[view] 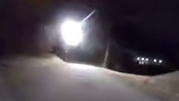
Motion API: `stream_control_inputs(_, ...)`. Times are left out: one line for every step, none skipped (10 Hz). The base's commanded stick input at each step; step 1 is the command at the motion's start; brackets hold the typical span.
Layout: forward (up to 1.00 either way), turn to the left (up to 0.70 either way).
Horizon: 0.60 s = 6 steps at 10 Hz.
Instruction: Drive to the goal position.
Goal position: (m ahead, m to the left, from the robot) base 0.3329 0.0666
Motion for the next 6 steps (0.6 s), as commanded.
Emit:
stream_control_inputs(0.06, 0.00)
stream_control_inputs(0.00, 0.00)
stream_control_inputs(0.00, 0.00)
stream_control_inputs(0.00, 0.00)
stream_control_inputs(0.00, 0.00)
stream_control_inputs(0.00, 0.00)
